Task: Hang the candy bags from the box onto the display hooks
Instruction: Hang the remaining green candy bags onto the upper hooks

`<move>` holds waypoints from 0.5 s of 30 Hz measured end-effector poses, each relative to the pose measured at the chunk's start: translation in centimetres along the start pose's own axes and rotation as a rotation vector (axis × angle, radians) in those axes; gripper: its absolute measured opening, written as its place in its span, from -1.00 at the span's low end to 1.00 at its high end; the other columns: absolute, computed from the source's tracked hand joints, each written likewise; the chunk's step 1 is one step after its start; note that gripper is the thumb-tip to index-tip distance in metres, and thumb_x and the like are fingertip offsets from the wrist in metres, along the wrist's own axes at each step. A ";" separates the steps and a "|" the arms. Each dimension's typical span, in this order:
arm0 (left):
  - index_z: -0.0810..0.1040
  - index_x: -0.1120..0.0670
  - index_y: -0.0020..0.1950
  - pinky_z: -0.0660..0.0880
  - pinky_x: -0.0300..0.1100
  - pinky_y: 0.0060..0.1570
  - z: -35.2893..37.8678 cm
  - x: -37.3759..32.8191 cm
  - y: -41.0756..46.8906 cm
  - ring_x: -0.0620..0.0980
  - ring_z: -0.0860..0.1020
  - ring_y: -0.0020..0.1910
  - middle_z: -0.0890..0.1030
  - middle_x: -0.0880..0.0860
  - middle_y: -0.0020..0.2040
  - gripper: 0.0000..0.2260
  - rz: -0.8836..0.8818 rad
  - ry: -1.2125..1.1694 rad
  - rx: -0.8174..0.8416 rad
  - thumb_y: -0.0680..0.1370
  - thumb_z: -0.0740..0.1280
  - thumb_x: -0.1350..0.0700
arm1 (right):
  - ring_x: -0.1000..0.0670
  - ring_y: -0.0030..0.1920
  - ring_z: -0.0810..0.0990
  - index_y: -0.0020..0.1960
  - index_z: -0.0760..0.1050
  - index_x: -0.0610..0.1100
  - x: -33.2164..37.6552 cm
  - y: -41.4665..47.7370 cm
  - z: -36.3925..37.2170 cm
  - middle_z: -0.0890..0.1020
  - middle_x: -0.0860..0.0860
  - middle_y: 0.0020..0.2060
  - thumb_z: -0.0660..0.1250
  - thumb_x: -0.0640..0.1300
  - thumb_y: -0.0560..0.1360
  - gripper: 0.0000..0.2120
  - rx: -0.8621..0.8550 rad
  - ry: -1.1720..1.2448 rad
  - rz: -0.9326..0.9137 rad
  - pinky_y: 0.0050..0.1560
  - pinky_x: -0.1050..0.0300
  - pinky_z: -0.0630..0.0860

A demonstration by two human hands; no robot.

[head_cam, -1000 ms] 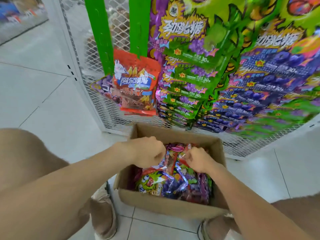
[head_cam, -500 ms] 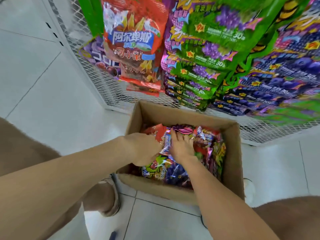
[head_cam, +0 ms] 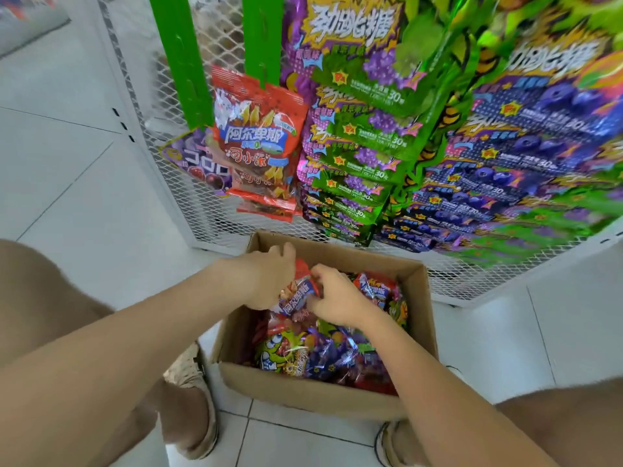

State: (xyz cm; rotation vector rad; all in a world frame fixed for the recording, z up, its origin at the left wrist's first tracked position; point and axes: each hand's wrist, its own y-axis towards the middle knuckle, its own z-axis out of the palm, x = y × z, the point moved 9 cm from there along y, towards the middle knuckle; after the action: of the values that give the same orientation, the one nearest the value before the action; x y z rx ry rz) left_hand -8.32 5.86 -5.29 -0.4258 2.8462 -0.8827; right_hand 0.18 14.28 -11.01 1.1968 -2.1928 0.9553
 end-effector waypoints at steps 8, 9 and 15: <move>0.69 0.10 -0.03 0.54 -0.20 -0.16 -11.5 6.0 -7.7 -0.05 0.67 -0.17 0.73 0.05 -0.14 -0.89 0.042 -0.823 -0.474 0.51 0.54 0.26 | -0.05 -0.16 0.72 0.14 0.61 -0.01 10.0 -4.5 -9.1 0.74 0.03 -0.18 0.48 -0.23 0.52 -0.76 -0.114 0.383 -0.122 -0.01 -0.18 0.71; 0.69 0.11 -0.03 0.55 -0.22 -0.15 -12.5 6.2 -8.8 -0.10 0.67 -0.20 0.74 0.05 -0.15 -0.87 0.079 -0.953 -0.499 0.50 0.56 0.28 | 0.06 -0.24 0.66 0.09 0.63 -0.01 11.1 -5.2 -9.9 0.69 0.13 -0.29 0.48 -0.16 0.58 -0.88 -0.144 0.421 -0.137 -0.11 -0.04 0.70; 0.63 0.08 0.17 0.62 -0.11 0.02 -18.4 7.4 -12.4 -0.09 0.68 -0.05 0.73 0.02 -0.01 -0.78 0.197 -1.157 -1.004 0.56 0.52 0.25 | 0.25 -0.38 0.50 -0.12 0.73 -0.04 17.0 -8.0 -17.3 0.62 0.19 -0.43 0.48 -0.01 0.59 -0.84 -0.609 0.250 -0.341 -0.28 0.26 0.41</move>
State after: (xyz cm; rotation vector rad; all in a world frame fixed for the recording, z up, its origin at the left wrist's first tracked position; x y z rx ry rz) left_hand -16.38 3.65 16.59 -0.4833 1.9006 0.7202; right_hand -0.54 15.22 14.54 1.0337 -1.8035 0.2446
